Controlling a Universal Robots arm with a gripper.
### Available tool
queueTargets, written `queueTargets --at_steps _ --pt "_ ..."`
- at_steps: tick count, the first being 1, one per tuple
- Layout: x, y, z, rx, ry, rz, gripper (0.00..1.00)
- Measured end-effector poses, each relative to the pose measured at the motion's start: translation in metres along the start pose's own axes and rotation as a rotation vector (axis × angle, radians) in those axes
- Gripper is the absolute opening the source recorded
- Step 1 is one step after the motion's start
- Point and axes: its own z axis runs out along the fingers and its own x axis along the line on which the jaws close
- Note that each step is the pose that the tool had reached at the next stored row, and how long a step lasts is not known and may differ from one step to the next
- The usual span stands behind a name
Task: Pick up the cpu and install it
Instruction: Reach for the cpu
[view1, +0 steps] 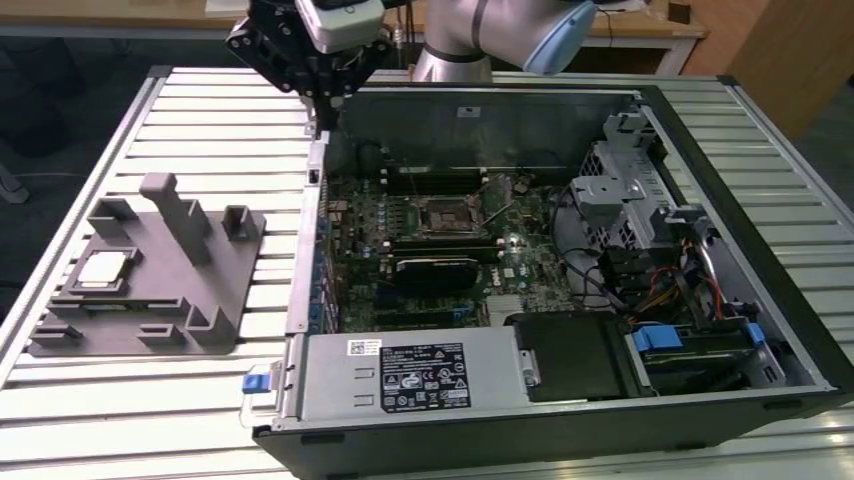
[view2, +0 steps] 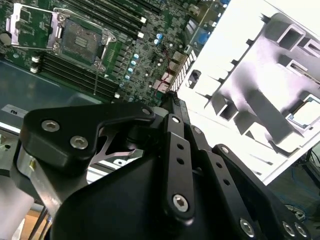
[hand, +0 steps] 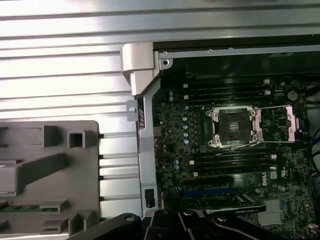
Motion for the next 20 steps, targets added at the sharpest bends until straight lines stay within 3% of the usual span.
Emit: queueTargets --at_steps 20 --pt "0.0254 -0.0019 -0.0007 0.0000 0.0000 0.000 0.11"
